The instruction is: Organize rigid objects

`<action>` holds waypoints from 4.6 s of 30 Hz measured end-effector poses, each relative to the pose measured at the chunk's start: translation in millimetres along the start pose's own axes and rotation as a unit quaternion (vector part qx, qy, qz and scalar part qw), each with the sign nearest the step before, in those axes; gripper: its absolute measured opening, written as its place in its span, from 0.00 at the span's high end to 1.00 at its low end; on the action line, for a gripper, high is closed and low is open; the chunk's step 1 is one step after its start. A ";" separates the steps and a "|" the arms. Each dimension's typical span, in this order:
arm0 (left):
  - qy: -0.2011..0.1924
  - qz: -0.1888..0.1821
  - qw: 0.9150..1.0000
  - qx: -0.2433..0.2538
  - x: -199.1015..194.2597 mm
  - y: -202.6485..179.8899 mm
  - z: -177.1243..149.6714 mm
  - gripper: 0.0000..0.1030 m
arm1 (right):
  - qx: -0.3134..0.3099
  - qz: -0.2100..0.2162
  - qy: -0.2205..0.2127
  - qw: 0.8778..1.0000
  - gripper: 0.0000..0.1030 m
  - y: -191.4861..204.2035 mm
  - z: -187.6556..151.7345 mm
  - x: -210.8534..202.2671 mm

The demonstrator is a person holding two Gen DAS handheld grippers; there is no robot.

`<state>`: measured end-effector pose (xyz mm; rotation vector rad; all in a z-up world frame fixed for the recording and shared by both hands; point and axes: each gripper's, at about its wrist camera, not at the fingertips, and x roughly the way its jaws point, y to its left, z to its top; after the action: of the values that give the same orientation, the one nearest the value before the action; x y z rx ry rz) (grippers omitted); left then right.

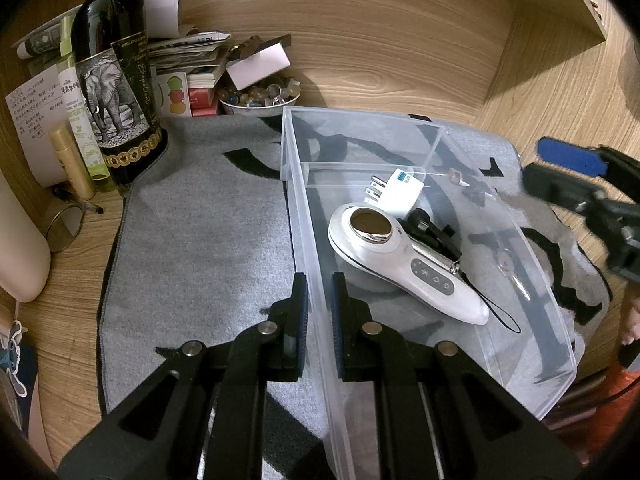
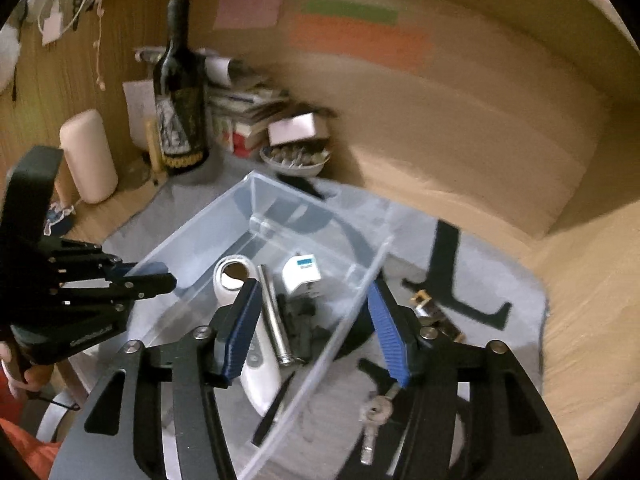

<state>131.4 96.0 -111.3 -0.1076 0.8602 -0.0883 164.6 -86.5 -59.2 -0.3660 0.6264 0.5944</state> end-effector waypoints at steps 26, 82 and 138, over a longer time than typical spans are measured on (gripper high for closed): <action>0.000 0.003 1.000 0.002 0.0 -0.8 -0.4 0.90 | 0.121 -0.018 0.126 0.984 0.49 -52.6 -101.0 49.9; -0.003 0.003 1.000 0.002 -1.0 1.2 0.2 0.90 | 0.114 -0.009 0.093 0.989 0.79 -53.4 -86.0 45.5; -0.003 0.000 1.000 0.000 -2.4 -3.7 1.5 0.90 | 0.021 0.061 0.040 0.997 0.52 16.1 -10.8 25.9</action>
<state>130.9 92.8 -108.0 -0.1076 0.8542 -0.0874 166.9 -68.8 -86.2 -0.3138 0.7405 0.6849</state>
